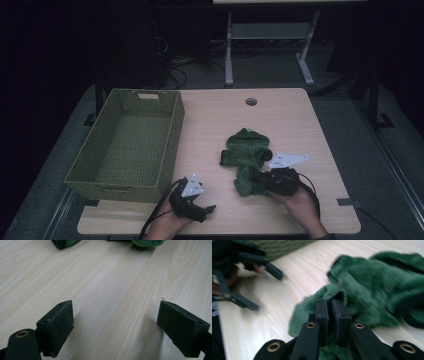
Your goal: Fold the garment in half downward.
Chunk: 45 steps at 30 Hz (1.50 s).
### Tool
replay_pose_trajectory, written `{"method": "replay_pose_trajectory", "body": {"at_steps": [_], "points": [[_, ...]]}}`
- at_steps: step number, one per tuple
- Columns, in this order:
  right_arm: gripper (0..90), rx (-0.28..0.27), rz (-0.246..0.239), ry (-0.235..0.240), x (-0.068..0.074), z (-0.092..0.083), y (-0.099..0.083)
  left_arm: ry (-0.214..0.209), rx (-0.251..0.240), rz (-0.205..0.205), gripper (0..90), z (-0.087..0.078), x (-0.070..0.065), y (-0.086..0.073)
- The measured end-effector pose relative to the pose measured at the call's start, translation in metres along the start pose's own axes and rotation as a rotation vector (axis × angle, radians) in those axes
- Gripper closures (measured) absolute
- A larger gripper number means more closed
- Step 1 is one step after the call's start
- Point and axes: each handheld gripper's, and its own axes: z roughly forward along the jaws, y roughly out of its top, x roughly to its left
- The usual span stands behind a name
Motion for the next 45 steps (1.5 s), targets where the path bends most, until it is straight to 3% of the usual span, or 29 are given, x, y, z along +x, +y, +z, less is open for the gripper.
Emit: {"method": "replay_pose_trajectory", "body": {"at_steps": [8,12,15,18,23,29,34,37,40,41,45], "points": [[78.0,0.062,0.024,-0.084,-0.013,-0.008,-0.013,0.0,0.0,0.0,13.1,0.0,0.0,0.0],[81.4,0.026,0.042,-0.1,-0.014,-0.02,-0.012,0.0,-0.004,-0.005,13.2,0.0,0.0,0.0],[84.5,-0.036,0.009,-0.071,-0.005,-0.026,0.0,0.0,-0.003,-0.001,13.3,0.0,0.0,0.0],[84.5,-0.041,0.0,-0.048,-0.003,-0.021,0.004,-0.001,-0.004,-0.007,13.3,0.001,0.0,0.0],[84.4,0.054,0.017,-0.06,-0.015,0.012,-0.003,0.001,-0.002,0.0,13.3,0.0,0.0,0.0],[83.8,0.144,0.036,-0.056,-0.02,0.035,-0.011,0.0,-0.002,-0.003,13.1,0.001,0.0,0.001],[84.0,0.145,0.062,-0.045,-0.022,0.038,-0.012,0.0,0.0,0.002,12.7,0.001,0.001,0.001],[83.0,0.144,0.05,-0.05,-0.021,0.037,-0.012,-0.001,0.001,0.004,12.7,0.001,0.001,0.001],[71.8,0.119,0.049,-0.055,-0.022,0.029,-0.009,-0.001,0.001,0.004,12.6,0.001,0.001,0.001],[71.8,0.119,0.049,-0.055,-0.022,0.029,-0.009,-0.002,0.002,0.005,12.6,0.001,0.001,0.001],[62.3,0.071,0.075,-0.08,-0.028,0.003,-0.009,-0.007,0.0,0.008,12.7,0.001,0.002,0.001]]}}
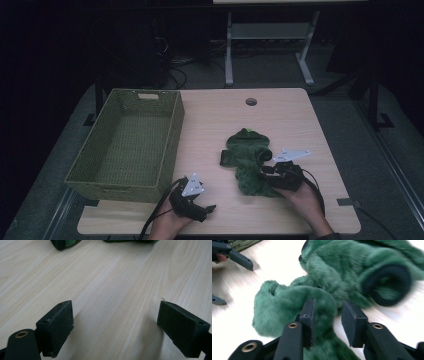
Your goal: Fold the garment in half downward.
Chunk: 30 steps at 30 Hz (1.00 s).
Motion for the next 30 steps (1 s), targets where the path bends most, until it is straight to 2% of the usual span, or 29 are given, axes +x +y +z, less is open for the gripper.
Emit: {"method": "replay_pose_trajectory", "body": {"at_steps": [1,5,13,18,23,30], "points": [[62.3,0.0,0.0,0.0,0.0,0.0,0.0,0.0,0.0,0.0,12.7,0.0,0.0,0.0],[56.3,-0.004,0.006,0.0,-0.006,-0.021,-0.011,-0.007,-0.002,0.005,12.9,0.0,0.001,-0.001],[53.2,-0.01,0.011,-0.036,-0.014,-0.045,-0.035,-0.008,-0.004,0.002,13.0,0.0,0.001,-0.001],[49.5,0.019,0.033,-0.063,-0.015,-0.061,-0.06,-0.006,-0.001,0.0,12.9,0.0,0.0,0.0],[48.0,0.03,0.042,-0.065,-0.015,-0.067,-0.074,-0.005,-0.001,0.0,13.0,0.0,0.0,0.0],[48.5,0.057,0.061,-0.032,-0.013,-0.059,-0.075,-0.003,-0.001,0.002,13.0,0.0,0.001,0.0]]}}
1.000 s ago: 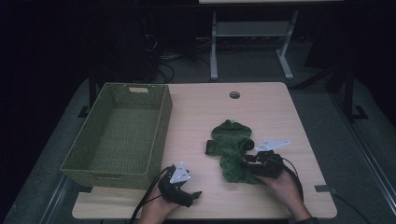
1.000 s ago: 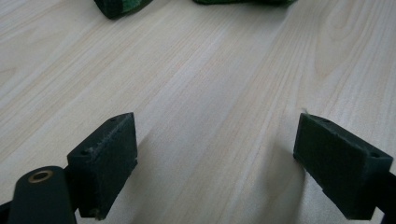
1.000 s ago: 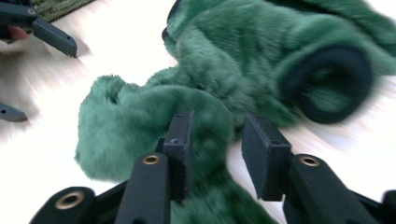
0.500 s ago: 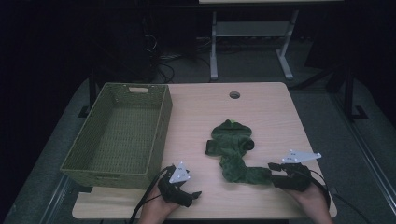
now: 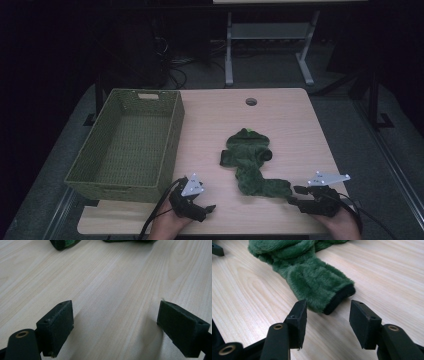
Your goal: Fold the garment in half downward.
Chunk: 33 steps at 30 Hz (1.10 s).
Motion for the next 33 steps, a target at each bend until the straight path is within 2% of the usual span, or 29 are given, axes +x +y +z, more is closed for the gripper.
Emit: {"method": "replay_pose_trajectory", "body": {"at_steps": [2,4,5,6,7,8,9,15,18,21,26,28,30,33], "points": [[49.8,0.01,-0.004,0.003,0.001,0.003,0.0,0.0,0.0,0.0,13.0,0.0,0.0,0.0],[57.4,0.021,-0.004,0.005,0.001,0.007,0.0,0.0,-0.001,0.001,13.0,0.0,0.0,0.0],[57.4,0.021,-0.004,0.005,0.001,0.007,0.0,0.0,-0.001,0.001,13.0,0.0,0.0,0.0],[63.3,0.019,-0.004,0.001,0.001,0.007,0.0,0.0,0.0,0.002,13.0,0.0,0.0,0.0],[75.4,0.014,-0.004,0.002,0.0,0.007,0.0,0.0,0.0,0.002,13.0,0.0,0.0,0.0],[75.4,0.014,-0.004,0.002,0.0,0.007,0.0,0.0,0.0,0.002,13.0,0.0,0.0,0.0],[79.8,0.004,-0.006,-0.008,-0.002,0.004,0.001,0.0,0.001,0.001,13.0,0.0,0.0,0.0],[81.4,0.002,0.001,-0.049,-0.011,-0.007,-0.002,0.0,0.0,0.001,12.9,0.0,0.0,0.0],[81.3,-0.019,0.004,-0.079,-0.017,-0.018,-0.004,0.0,0.0,-0.001,12.9,0.0,0.0,0.0],[81.3,-0.031,0.002,-0.083,-0.019,-0.025,-0.005,-0.002,-0.001,-0.002,12.9,0.0,0.0,0.0],[81.1,-0.058,-0.041,-0.078,-0.013,-0.037,0.003,-0.002,0.0,-0.001,13.0,0.0,0.0,0.0],[80.6,-0.07,-0.086,-0.053,-0.003,-0.042,0.012,-0.002,-0.001,-0.001,13.0,0.0,0.0,0.0],[80.6,-0.073,-0.1,-0.046,0.0,-0.043,0.015,-0.002,0.0,-0.002,13.0,0.0,0.0,0.0],[80.6,-0.076,-0.151,-0.02,0.009,-0.04,0.026,-0.002,-0.001,-0.003,13.0,0.0,0.0,0.0]]}}
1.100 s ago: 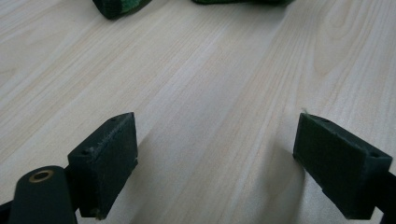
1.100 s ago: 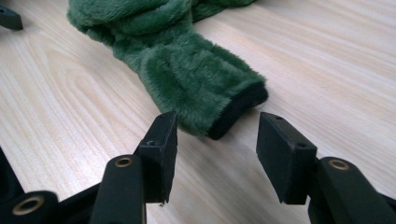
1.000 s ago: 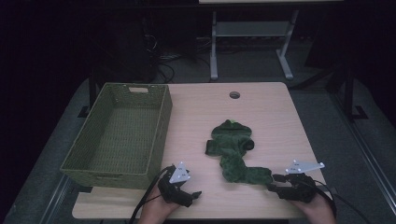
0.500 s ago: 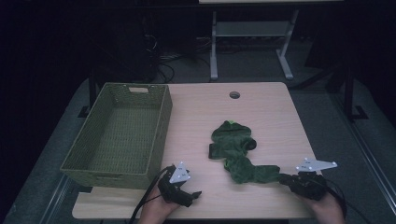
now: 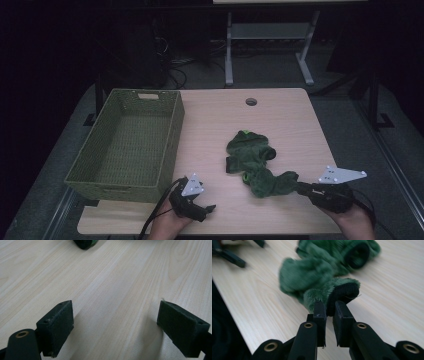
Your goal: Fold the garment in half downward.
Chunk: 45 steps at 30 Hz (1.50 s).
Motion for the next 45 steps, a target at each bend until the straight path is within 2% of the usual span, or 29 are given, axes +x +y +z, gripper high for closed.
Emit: {"method": "replay_pose_trajectory", "body": {"at_steps": [5,9,10,11,13,14,15,16,18,21,22,23,24,25,27,29,30,31,33,35,36,38,40,45], "points": [[80.7,-0.018,-0.066,0.06,0.01,0.011,0.025,0.001,-0.004,-0.005,13.0,0.0,0.0,0.0],[80.7,-0.018,-0.098,0.091,0.015,0.019,0.036,0.002,-0.003,-0.004,13.0,0.0,0.0,0.0],[80.7,-0.009,-0.122,0.11,0.018,0.028,0.043,0.002,-0.003,-0.005,13.0,0.0,0.0,0.0],[80.7,-0.009,-0.122,0.11,0.018,0.028,0.043,0.002,-0.003,-0.005,13.0,0.0,0.0,0.0],[80.7,0.02,-0.136,0.14,0.022,0.045,0.052,0.001,-0.002,-0.005,13.0,0.0,0.0,0.0],[80.7,0.02,-0.136,0.14,0.022,0.045,0.052,0.001,-0.001,-0.006,13.0,0.0,0.0,0.0],[80.6,0.032,-0.143,0.15,0.023,0.054,0.056,0.003,-0.004,-0.002,13.0,0.0,0.0,0.0],[80.6,0.032,-0.143,0.15,0.023,0.054,0.056,0.003,-0.003,-0.001,13.0,0.0,0.0,0.0],[80.3,0.032,-0.156,0.164,0.024,0.066,0.061,0.003,-0.003,-0.001,13.0,0.0,0.0,0.0],[78.3,0.042,-0.145,0.172,0.026,0.076,0.065,0.004,-0.004,0.003,13.0,0.0,0.0,0.0],[75.4,0.041,-0.139,0.176,0.026,0.08,0.066,0.002,-0.005,-0.001,13.0,0.001,0.0,0.0],[68.1,0.028,-0.131,0.192,0.027,0.086,0.069,0.003,-0.009,-0.005,12.9,0.001,0.0,0.0],[68.1,0.028,-0.131,0.192,0.027,0.086,0.069,0.003,-0.009,-0.005,13.0,0.001,0.0,0.0],[64.1,0.007,-0.125,0.195,0.028,0.086,0.072,0.003,-0.005,0.0,12.9,0.001,0.0,0.0],[64.0,-0.007,-0.123,0.202,0.027,0.085,0.074,0.002,-0.006,-0.005,12.9,0.001,0.0,0.0],[70.5,-0.058,-0.094,0.193,0.022,0.08,0.077,0.006,-0.006,0.005,13.0,0.001,0.0,0.0],[70.5,-0.058,-0.094,0.193,0.022,0.08,0.077,0.003,-0.006,-0.001,13.0,0.001,0.0,0.0],[75.6,-0.065,-0.078,0.17,0.016,0.079,0.076,0.005,-0.006,-0.001,12.9,0.001,0.0,0.0],[77.3,-0.06,-0.063,0.176,0.014,0.081,0.074,0.004,-0.006,-0.001,12.9,0.001,0.0,0.0],[79.5,-0.034,-0.052,0.182,0.011,0.088,0.069,0.002,-0.006,-0.001,12.9,0.001,0.0,0.0],[79.8,0.008,-0.038,0.184,0.01,0.098,0.064,0.002,-0.002,0.003,12.9,0.001,0.0,0.0],[80.1,0.016,-0.041,0.183,0.009,0.102,0.061,0.004,-0.002,0.006,12.9,0.001,0.001,0.0],[80.3,0.068,-0.023,0.193,0.01,0.114,0.056,0.001,-0.002,0.001,12.9,0.001,0.0,0.0],[82.4,0.117,0.007,0.19,0.011,0.125,0.053,0.001,0.0,0.002,12.9,0.001,0.0,0.0]]}}
